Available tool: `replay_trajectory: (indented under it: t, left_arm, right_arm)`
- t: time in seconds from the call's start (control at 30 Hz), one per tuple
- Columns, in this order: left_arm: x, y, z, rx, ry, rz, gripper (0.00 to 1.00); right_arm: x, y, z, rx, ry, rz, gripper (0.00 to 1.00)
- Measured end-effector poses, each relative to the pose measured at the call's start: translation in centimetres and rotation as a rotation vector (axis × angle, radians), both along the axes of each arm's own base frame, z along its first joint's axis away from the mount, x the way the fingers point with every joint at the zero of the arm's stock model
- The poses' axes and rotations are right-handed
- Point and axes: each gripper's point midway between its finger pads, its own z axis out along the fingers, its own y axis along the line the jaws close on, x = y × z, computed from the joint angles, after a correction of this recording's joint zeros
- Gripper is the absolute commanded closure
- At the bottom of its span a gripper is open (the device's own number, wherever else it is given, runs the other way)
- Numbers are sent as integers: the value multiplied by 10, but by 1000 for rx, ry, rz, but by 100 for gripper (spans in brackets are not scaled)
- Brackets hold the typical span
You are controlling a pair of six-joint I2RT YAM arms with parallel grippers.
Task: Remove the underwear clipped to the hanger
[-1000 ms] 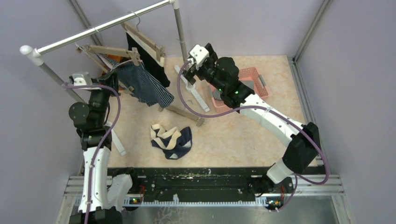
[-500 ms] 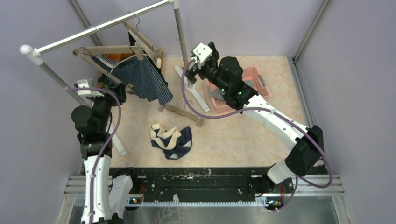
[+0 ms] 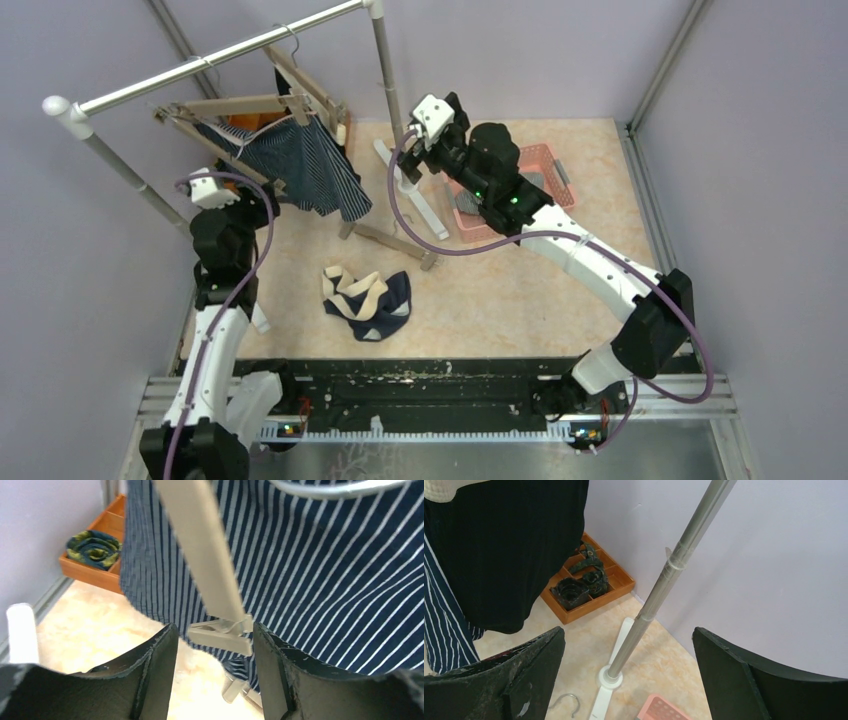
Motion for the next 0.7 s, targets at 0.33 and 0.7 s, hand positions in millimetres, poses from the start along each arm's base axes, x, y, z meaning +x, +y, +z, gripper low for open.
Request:
replay_trajectory:
  t: [0.33, 0.7]
  left_arm:
    - [28, -28, -1, 9, -38, -63, 30]
    - [51, -17, -7, 21, -59, 4, 29]
  right_arm:
    - [0, -1, -7, -32, 10, -1, 1]
    - [0, -2, -10, -55, 4, -2, 1]
